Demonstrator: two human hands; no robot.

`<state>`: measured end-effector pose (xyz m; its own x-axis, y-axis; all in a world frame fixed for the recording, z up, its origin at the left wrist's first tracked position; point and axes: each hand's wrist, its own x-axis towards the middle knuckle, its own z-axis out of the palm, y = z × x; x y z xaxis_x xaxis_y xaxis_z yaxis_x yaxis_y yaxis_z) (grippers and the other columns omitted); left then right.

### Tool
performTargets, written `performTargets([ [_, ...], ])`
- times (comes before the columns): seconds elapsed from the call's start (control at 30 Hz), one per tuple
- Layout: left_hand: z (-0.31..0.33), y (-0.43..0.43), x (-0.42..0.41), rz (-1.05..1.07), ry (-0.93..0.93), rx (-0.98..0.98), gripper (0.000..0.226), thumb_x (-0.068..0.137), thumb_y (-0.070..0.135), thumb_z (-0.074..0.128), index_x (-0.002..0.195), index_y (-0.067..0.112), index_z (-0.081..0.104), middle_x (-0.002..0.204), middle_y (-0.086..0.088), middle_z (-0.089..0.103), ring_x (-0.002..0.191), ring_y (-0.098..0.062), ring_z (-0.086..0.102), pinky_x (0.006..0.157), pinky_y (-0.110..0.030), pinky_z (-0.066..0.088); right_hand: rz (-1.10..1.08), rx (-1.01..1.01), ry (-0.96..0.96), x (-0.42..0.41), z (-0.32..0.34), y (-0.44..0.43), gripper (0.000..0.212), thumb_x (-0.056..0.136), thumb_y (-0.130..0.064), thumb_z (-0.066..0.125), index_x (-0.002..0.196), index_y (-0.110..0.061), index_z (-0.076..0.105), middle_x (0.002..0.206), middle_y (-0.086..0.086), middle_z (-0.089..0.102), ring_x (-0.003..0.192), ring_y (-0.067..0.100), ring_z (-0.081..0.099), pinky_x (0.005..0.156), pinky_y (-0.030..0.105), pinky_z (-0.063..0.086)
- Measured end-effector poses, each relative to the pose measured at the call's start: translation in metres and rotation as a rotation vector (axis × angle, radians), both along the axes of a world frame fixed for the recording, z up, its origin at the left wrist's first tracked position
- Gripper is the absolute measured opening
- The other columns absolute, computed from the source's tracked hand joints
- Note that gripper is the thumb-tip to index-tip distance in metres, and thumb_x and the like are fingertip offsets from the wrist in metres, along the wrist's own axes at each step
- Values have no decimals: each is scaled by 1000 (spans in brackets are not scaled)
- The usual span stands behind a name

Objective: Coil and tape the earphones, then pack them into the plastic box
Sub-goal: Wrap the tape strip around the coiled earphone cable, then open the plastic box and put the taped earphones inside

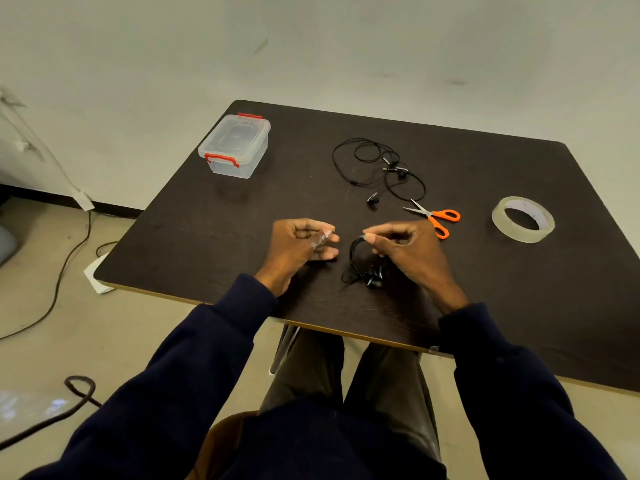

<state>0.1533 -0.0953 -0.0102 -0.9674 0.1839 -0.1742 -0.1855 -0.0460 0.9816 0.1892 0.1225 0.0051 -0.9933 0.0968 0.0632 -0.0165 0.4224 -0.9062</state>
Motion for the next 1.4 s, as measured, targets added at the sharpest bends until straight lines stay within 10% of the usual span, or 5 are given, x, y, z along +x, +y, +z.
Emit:
performTargets([
  [0.17,5,-19,-22,218,61,-34,14,97,4,67,109,0,73,95,-14,78,76,-21,76,70,-30,65,-74,-150,0,-3,1,-1,7,88,-12,79,94,-12,81,77,0,78,67,4,70,56,12,48],
  [0.73,1,-55,-62,234,245,-194,7,91,16,79,95,9,78,82,-5,79,74,-26,77,72,-42,65,-30,-202,-9,-82,2,-60,13,94,-5,70,104,-6,78,88,12,78,74,12,70,71,22,59],
  [0.97,-7,-88,-99,740,241,-490,55,67,44,94,98,21,55,107,0,59,91,-17,59,81,-35,57,14,-189,-11,-123,4,-86,11,93,-8,73,102,-7,79,86,7,79,76,16,73,77,29,61],
  [1.13,-13,-100,-137,789,212,-675,95,59,48,97,132,19,44,143,-14,42,132,-29,40,110,-41,39,44,-176,-10,-140,3,-91,12,92,-10,74,102,-8,79,85,6,80,77,18,74,77,32,60],
  [1.4,-20,-99,-166,722,396,-670,111,54,55,95,143,21,39,146,-12,40,136,-27,38,110,-36,39,57,-187,-9,-148,7,-86,13,92,-10,74,103,-7,79,86,7,79,79,21,74,78,32,62],
])
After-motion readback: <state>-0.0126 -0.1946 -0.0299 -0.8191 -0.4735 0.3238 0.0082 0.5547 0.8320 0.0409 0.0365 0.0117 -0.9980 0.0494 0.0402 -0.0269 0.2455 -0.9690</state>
